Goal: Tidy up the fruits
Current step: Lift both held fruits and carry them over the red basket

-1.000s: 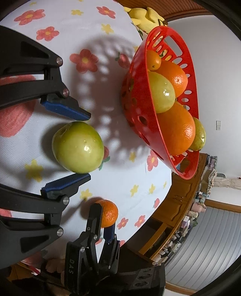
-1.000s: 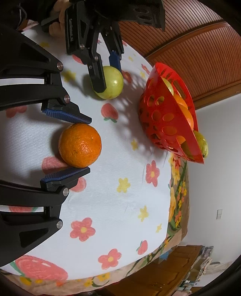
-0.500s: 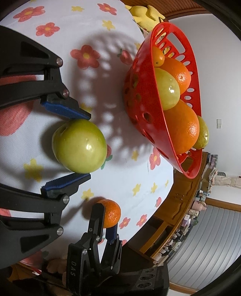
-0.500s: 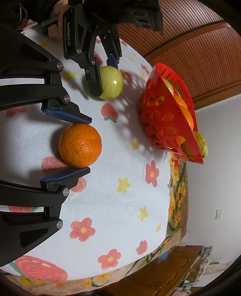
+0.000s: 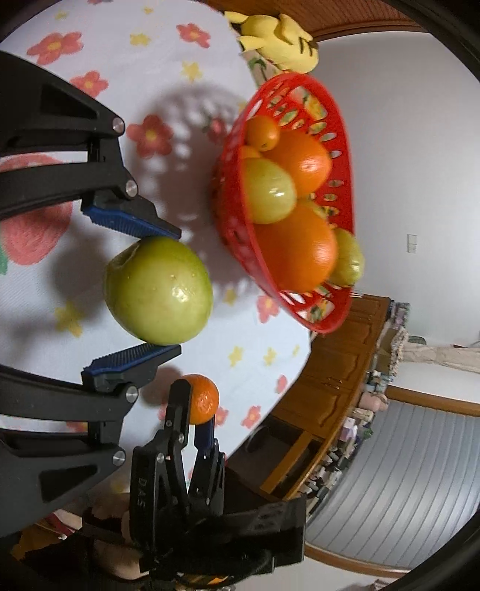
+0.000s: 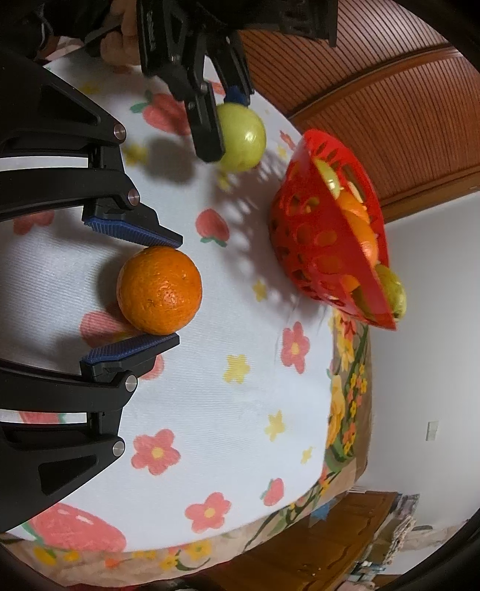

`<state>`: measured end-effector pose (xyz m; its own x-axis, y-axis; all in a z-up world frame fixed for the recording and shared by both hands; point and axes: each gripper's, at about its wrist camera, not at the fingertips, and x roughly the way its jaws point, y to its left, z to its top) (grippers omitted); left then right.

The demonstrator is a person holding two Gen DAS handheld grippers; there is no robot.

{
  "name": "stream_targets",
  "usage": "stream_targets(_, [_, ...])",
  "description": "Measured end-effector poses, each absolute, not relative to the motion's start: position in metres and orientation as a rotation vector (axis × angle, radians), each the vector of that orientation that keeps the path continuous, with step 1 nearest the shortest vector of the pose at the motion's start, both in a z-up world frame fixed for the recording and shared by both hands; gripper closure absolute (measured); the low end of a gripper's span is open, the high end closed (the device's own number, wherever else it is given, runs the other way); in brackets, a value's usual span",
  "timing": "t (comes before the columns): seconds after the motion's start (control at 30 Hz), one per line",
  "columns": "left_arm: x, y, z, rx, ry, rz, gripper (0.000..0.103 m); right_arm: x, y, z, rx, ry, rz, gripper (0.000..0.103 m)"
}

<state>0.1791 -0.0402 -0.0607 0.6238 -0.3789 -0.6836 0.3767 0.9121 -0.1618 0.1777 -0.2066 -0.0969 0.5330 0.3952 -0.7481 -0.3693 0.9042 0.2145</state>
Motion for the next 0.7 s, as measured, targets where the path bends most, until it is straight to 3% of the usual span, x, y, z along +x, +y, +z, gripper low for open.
stream_targets(0.7, [0.184,-0.007,0.002,0.015,0.643,-0.403,0.05,0.185,-0.171,0.001,-0.069,0.703,0.527,0.056])
